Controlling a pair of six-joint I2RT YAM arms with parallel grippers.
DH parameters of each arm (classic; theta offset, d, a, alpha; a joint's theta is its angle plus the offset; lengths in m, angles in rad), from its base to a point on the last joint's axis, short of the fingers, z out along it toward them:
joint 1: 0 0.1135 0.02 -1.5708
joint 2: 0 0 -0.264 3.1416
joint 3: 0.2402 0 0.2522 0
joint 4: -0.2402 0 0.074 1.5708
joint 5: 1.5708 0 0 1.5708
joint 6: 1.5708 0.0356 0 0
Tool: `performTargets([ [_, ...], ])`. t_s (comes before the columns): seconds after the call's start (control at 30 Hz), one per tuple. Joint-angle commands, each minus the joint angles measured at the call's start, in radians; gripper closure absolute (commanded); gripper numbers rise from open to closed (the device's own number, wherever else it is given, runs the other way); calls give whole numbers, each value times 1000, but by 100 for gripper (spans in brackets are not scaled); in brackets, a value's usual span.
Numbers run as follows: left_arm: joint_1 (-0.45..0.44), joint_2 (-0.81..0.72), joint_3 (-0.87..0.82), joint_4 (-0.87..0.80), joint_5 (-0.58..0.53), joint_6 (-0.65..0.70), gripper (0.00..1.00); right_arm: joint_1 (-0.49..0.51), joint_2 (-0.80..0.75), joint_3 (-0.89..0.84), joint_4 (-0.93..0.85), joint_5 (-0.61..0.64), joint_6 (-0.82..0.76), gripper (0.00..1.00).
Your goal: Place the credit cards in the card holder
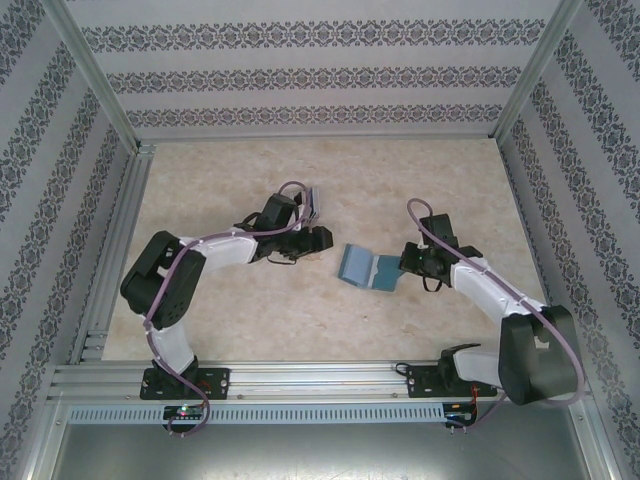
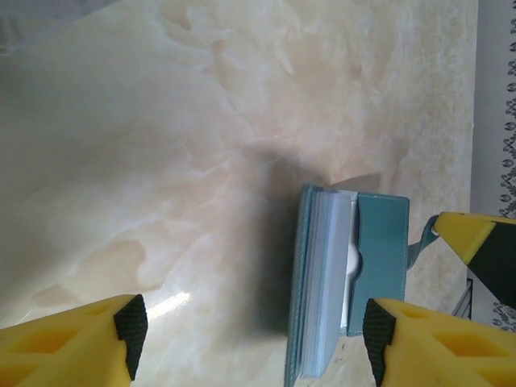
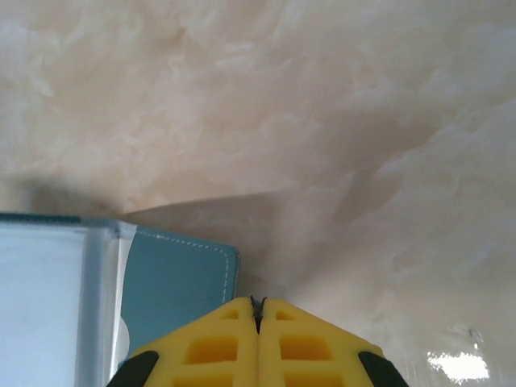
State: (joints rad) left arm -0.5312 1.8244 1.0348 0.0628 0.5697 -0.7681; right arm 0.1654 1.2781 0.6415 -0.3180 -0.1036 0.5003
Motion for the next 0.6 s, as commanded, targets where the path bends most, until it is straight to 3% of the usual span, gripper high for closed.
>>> performTargets([
  [0.0,-22,56,60,15,68,0,31,-33,53,43,53,-49,7,100],
  [0.13,-48,115,110,14,90,-1,40,-52,94,77,61,-62,-11,100],
  [0.43,-93,195,163,55,128,-54,47,-81,136,73,100,-102,-8,100],
  [0.57,-99,237,143,193,186,-158,51,-90,151,63,123,-130,5,100],
])
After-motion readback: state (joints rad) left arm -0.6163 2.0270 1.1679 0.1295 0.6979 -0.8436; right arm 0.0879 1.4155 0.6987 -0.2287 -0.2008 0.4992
